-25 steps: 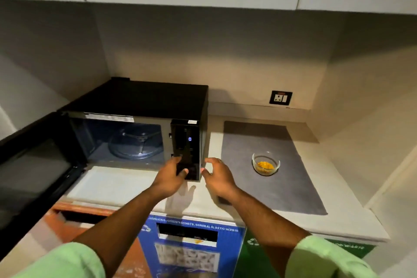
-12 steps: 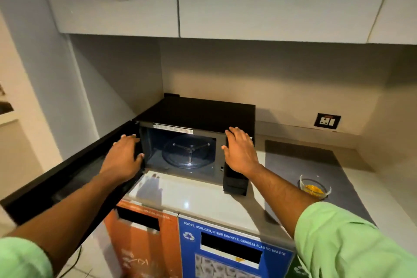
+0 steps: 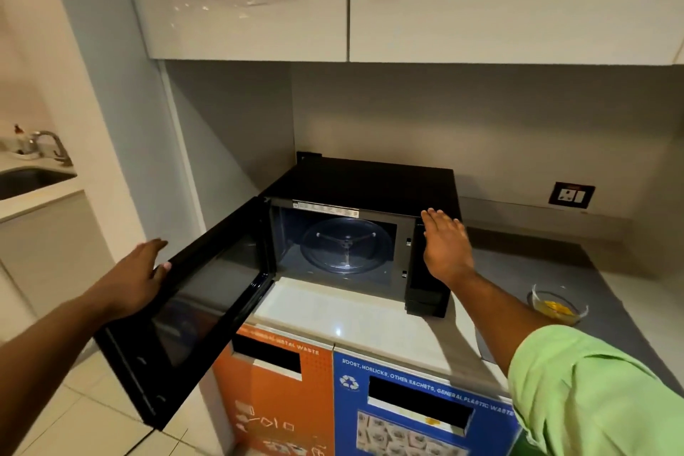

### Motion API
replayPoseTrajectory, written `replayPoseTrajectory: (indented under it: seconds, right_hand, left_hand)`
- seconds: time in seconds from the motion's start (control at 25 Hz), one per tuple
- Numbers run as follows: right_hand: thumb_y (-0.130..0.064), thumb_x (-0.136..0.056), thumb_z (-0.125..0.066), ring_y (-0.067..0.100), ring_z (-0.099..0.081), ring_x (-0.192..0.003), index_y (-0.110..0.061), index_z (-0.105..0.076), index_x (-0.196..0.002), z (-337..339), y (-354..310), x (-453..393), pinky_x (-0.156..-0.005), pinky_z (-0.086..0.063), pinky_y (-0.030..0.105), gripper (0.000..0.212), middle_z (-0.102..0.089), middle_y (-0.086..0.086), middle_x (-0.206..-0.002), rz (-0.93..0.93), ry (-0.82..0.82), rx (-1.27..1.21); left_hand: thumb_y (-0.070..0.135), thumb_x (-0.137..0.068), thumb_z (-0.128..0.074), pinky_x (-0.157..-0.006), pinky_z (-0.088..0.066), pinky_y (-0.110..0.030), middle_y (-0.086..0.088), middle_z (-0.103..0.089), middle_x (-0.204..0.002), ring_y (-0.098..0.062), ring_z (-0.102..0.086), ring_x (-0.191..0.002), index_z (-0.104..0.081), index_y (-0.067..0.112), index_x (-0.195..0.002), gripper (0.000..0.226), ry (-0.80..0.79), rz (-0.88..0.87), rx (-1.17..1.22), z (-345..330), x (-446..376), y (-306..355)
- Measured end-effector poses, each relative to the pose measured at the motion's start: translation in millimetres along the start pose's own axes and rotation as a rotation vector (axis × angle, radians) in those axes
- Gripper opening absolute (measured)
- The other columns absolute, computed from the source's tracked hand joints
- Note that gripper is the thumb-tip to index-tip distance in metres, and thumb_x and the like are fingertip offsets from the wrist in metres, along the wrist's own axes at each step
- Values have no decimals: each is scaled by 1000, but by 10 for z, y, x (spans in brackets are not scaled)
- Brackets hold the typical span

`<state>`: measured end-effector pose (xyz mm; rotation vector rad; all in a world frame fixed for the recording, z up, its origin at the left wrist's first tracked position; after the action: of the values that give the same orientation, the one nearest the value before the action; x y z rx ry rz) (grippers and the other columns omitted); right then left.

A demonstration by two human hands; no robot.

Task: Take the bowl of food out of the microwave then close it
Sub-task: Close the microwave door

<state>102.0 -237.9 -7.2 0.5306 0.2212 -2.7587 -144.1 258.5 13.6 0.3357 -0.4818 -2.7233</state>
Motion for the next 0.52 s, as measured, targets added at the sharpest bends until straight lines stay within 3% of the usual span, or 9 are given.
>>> replayPoseTrajectory:
  seconds: [0.12, 0.2, 0.36, 0.52]
  right_hand:
    - [-6, -99, -51, 22, -14, -160, -17, -17, -162, -10, -15, -15, -131, -11, 43, 73, -19, 5, -172, -22, 5, -7]
    - [-6, -98, -51, 21, -17, -159, -17, -20, -162, -6, -17, -36, -130, -12, 42, 72, -22, 5, -171, -40, 13, -18]
    - [-4, -96, -52, 22, -24, -157, -14, -28, -160, -14, -58, -53, -129, -16, 42, 68, -30, 6, -168, -77, 58, -24]
    - [-4, -96, -53, 22, -23, -157, -15, -28, -160, -34, -68, -68, -129, -16, 42, 69, -29, 5, -168, -101, 44, -12]
  left_hand:
    - [20, -102, -41, -121, -23, -39, -16, -33, -161, -32, -31, -149, -31, 6, -153, 54, -8, -108, 59, -66, 120, 5]
    - [20, -103, -40, -124, -13, -35, -8, -20, -167, -26, -15, -155, -23, 11, -157, 58, -70, -184, 76, -130, 152, 84]
    - [47, -100, -30, -122, 6, -28, 9, 20, -163, -14, 23, -151, 6, 25, -157, 70, -240, -277, -44, -326, 201, 324]
    - [66, -89, -20, -121, 8, -27, 16, 24, -159, -6, 26, -149, 8, 26, -155, 83, -256, -317, -20, -451, 268, 693]
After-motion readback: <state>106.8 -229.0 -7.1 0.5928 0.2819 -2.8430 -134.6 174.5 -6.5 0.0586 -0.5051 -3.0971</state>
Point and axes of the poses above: each hand's wrist, its own x-axis away from the middle knuckle, its own z-axis out of the back of the hand, y = z × x, the point moved 4 cm from there along -x, towards the middle knuckle
